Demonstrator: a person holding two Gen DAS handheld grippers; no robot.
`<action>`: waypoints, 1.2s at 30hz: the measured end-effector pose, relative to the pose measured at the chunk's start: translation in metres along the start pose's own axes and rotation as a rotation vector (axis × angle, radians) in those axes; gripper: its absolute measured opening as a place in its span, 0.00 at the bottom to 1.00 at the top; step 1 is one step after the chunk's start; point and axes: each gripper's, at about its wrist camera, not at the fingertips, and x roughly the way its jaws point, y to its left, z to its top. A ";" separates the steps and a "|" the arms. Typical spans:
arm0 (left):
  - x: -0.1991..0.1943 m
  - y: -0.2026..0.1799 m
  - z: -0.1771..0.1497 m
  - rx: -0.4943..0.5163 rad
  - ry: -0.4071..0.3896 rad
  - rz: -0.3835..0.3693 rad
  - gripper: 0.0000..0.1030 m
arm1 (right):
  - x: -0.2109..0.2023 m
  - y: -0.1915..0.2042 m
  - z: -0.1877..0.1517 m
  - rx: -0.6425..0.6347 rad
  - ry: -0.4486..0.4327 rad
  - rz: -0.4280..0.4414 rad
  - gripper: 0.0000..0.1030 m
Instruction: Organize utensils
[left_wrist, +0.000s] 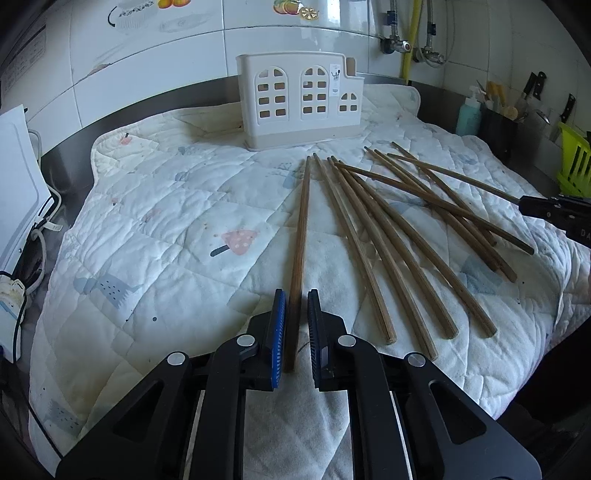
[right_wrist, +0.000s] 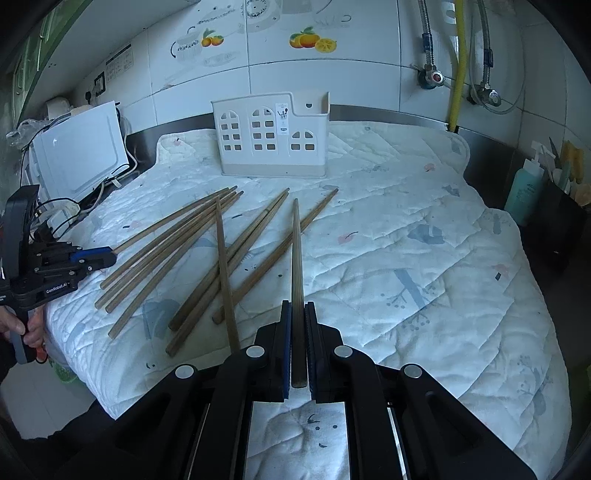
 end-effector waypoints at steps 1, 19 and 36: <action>-0.002 0.001 0.000 -0.009 -0.007 -0.003 0.06 | -0.002 0.001 0.001 0.002 -0.005 0.000 0.07; -0.058 0.022 0.053 -0.102 -0.118 -0.080 0.05 | -0.061 0.004 0.083 -0.010 -0.124 -0.015 0.07; -0.030 0.009 0.010 -0.038 0.005 -0.073 0.33 | -0.062 -0.008 0.120 0.034 -0.156 0.071 0.07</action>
